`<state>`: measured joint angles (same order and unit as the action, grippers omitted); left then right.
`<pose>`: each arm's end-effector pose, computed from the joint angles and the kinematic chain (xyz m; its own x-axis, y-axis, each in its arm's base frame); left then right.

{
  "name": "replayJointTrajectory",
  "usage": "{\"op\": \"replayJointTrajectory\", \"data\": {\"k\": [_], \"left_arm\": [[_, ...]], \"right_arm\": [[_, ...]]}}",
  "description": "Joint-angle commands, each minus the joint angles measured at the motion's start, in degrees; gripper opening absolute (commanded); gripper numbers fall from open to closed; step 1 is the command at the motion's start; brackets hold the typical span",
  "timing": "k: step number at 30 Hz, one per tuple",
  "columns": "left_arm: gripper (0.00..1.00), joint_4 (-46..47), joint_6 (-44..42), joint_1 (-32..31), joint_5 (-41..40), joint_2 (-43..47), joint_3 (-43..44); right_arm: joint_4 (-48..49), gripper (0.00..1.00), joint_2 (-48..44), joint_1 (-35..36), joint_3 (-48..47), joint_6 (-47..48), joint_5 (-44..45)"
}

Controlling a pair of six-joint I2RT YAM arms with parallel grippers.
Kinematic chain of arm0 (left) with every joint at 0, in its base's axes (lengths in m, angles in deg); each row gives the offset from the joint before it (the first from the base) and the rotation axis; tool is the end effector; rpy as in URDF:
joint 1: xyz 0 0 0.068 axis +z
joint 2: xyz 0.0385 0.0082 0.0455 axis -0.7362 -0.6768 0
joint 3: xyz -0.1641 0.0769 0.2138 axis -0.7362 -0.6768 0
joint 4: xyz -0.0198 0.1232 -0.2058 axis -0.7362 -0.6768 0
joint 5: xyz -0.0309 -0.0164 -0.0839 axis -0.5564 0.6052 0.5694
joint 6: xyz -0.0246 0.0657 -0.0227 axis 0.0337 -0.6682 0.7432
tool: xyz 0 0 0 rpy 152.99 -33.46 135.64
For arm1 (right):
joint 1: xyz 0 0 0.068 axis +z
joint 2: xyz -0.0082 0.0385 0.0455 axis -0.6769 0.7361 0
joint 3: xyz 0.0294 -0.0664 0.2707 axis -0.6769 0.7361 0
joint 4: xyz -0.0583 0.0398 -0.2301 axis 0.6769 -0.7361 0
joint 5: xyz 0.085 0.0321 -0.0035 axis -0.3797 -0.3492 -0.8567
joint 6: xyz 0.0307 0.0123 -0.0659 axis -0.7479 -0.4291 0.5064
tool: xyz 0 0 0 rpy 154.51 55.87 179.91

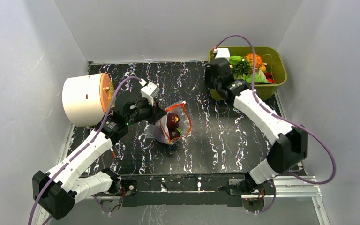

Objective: Place the food in the zip-top bag and seal the zipper
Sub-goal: Pick up the fake vegetable from the bin.

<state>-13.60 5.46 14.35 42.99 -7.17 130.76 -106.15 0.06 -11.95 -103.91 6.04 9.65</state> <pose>0.1891 -0.1453 0.3400 -0.3209 0.0452 -0.9460 0.7274 0.6515 -0.2156 0.2986 0.1517 0.3514 -0.5176 0.0070 -0.8556 -0.0781 0.9954 0.0554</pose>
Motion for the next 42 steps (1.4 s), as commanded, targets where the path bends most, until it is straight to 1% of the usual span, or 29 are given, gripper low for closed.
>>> {"op": "replayJointTrajectory", "data": {"k": [1, 6, 10, 11, 12, 17, 21, 23, 26, 30, 35, 39, 42], "left_arm": [[0.00, 1.93, -1.70, 0.34, 2.88, 1.14, -1.79], [0.00, 2.09, -1.77, 0.29, 2.94, 1.20, -2.51], [0.00, 2.16, -1.86, 0.28, 2.70, 1.69, -2.87], [0.00, 2.01, -1.90, 0.34, 2.45, 1.87, -3.01], [0.00, 1.88, -1.95, 0.36, 2.36, 1.91, -2.97], [0.00, 1.87, -2.10, 0.29, 2.25, 2.13, -3.13], [0.00, 1.91, -2.10, 0.28, 2.51, 2.10, -3.12], [0.00, 1.91, -2.12, 0.34, 2.52, 2.11, -3.02], [0.00, 1.83, -2.12, 0.36, 2.41, 2.25, -3.09], [0.00, 1.97, -2.03, 0.33, 2.43, 2.28, -3.15], [0.00, 2.00, -1.94, 0.30, 2.37, 2.22, -3.11], [0.00, 1.91, -1.94, 0.36, 2.28, 2.22, -3.11], [0.00, 1.89, -1.95, 0.36, 2.26, 2.28, -3.18]], "right_arm": [[4.71, 0.43, 5.73, -7.24, -6.84, 6.27, 7.46], [6.36, 0.42, 14.94, -10.48, -14.39, 10.39, 10.17], [6.02, 0.41, 22.26, -12.15, -20.94, 10.96, 8.50], [7.58, 0.42, 25.93, -12.58, -24.11, 11.95, 8.33], [8.08, 0.42, 27.32, -12.74, -25.23, 12.27, 8.85], [7.61, 0.49, 34.44, -13.55, -32.44, 14.07, 12.58], [6.12, 0.54, 38.90, -14.36, -37.18, 14.82, 13.04], [5.09, 0.56, 40.51, -14.85, -38.87, 14.84, 13.90], [4.73, 0.64, 41.98, -15.55, -39.50, 14.75, 14.04], [2.65, 0.69, 44.13, -16.53, -40.37, 14.15, 13.30], [-1.28, 0.75, 46.66, -17.16, -42.54, 12.25, 10.10], [-2.92, 0.78, 47.74, -17.44, -42.84, 11.11, 10.41], [-4.59, 0.82, 48.86, -18.08, -43.84, 9.89, 9.74]]}}
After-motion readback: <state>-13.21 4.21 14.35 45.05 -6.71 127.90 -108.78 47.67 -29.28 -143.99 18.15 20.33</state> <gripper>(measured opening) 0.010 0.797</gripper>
